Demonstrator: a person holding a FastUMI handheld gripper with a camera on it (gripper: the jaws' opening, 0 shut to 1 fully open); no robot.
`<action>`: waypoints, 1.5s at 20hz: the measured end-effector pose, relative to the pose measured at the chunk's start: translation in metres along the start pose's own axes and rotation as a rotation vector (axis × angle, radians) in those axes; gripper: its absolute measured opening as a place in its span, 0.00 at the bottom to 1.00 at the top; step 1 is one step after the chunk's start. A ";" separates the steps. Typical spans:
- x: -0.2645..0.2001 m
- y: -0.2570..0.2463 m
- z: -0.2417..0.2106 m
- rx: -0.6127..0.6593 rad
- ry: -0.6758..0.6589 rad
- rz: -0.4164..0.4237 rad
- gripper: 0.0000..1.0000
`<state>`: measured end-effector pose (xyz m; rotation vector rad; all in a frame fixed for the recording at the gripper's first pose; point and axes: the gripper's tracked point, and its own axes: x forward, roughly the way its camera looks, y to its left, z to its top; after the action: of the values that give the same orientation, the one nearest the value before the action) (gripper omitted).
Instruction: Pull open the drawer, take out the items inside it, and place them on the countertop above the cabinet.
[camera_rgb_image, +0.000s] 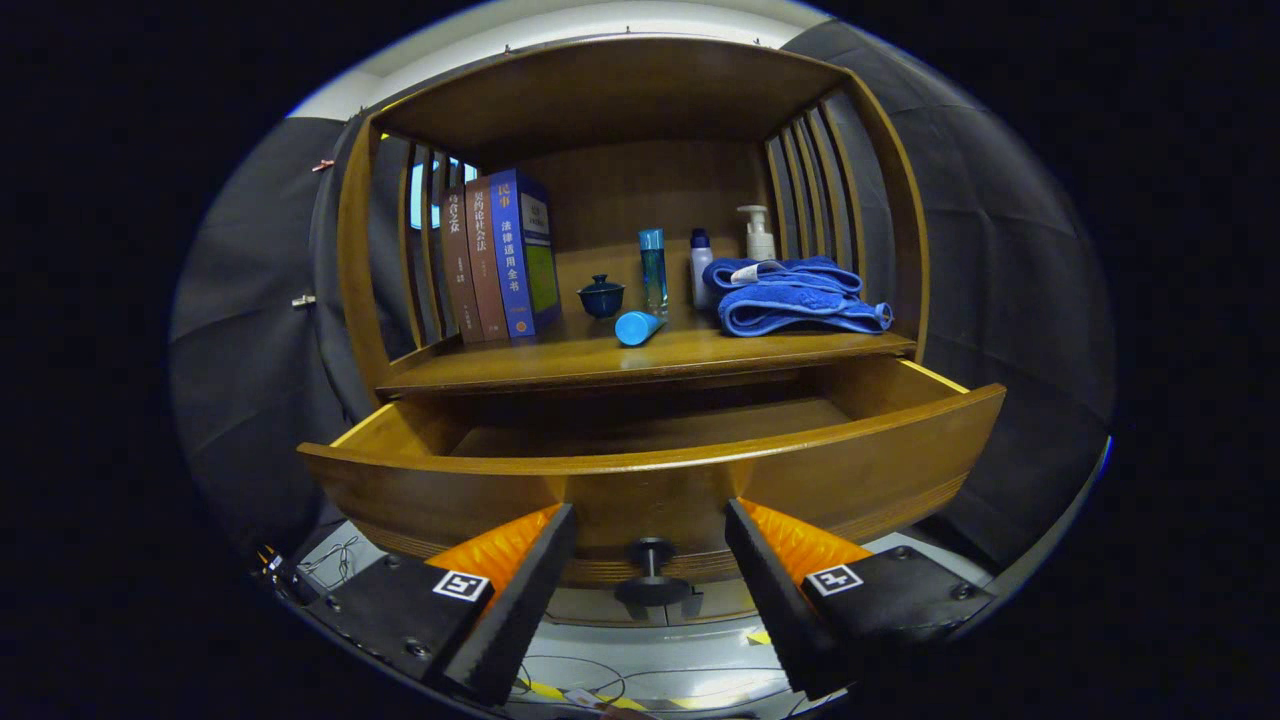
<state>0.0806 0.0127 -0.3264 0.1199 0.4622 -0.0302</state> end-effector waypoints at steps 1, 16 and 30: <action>0.009 0.001 0.000 -0.002 0.003 0.001 0.99; 0.087 0.005 0.021 0.025 -0.018 0.000 0.99; 0.089 0.004 0.023 0.014 -0.012 0.000 0.98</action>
<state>0.1705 0.0138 -0.3451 0.1338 0.4498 -0.0338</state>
